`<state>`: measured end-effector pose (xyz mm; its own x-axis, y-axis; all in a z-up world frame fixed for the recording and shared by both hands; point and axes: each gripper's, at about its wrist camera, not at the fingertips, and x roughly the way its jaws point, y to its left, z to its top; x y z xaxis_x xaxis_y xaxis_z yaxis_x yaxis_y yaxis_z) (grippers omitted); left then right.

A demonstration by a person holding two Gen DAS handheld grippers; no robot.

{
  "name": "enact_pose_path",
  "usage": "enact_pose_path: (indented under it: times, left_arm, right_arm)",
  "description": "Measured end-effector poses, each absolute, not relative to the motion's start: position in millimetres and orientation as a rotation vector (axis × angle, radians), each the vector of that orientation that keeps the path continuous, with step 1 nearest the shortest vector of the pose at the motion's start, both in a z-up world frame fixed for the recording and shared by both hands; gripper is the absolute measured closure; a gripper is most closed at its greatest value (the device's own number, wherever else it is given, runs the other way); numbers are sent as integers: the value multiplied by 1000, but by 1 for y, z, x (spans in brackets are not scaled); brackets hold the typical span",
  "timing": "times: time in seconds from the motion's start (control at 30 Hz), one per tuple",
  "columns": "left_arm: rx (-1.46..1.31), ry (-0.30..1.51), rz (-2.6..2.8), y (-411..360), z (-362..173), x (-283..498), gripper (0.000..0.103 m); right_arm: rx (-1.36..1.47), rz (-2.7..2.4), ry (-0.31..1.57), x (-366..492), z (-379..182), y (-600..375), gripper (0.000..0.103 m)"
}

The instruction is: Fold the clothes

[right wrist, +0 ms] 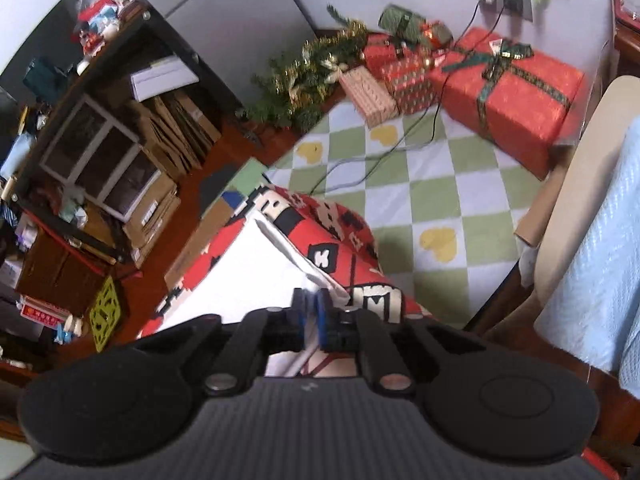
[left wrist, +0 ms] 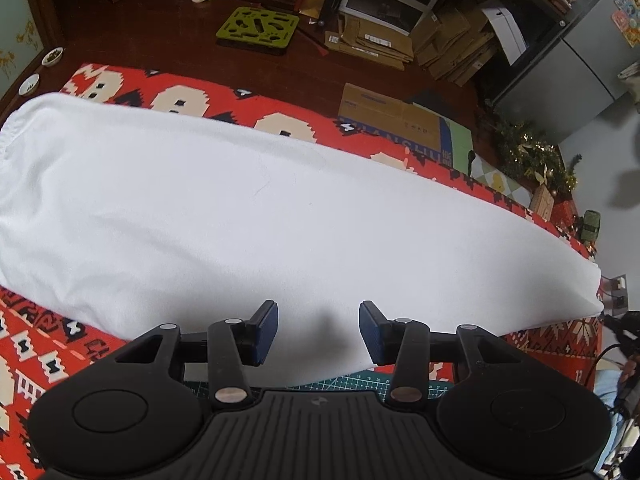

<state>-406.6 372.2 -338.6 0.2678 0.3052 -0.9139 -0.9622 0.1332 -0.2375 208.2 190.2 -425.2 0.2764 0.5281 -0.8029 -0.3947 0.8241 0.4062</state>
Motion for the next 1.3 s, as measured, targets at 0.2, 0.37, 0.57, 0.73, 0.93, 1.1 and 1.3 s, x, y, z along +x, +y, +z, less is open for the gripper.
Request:
enact_pose_path:
  times: [0.2,0.37,0.57,0.73,0.93,1.1,1.3]
  left_arm:
    - [-1016,827,1079,377,-340,-403,59]
    - [-1002,832,1068,377,-340,-397,59]
    - [-979,846,1084,376,-338,-398,59]
    - [-995,839,1114,373,-338,-404,58]
    - [-994,844,1116,369,-339,-402,58]
    - [-970,854,1094,366,-336,-394,58]
    - [-996,840,1081,364,-340,-389,58]
  right_arm:
    - [0,595,1040,218,-411,193,103]
    - [-173,798,991,214,-409,222,92]
    - [-375,948,928,209,-417,275,71]
    - [-439,949,941,215,-428,316,90]
    - [-443,953,882,218,-422,319,103]
    - [-444,935,917,232,-432,326,101]
    - [-219,848,964,255,-411,272,97]
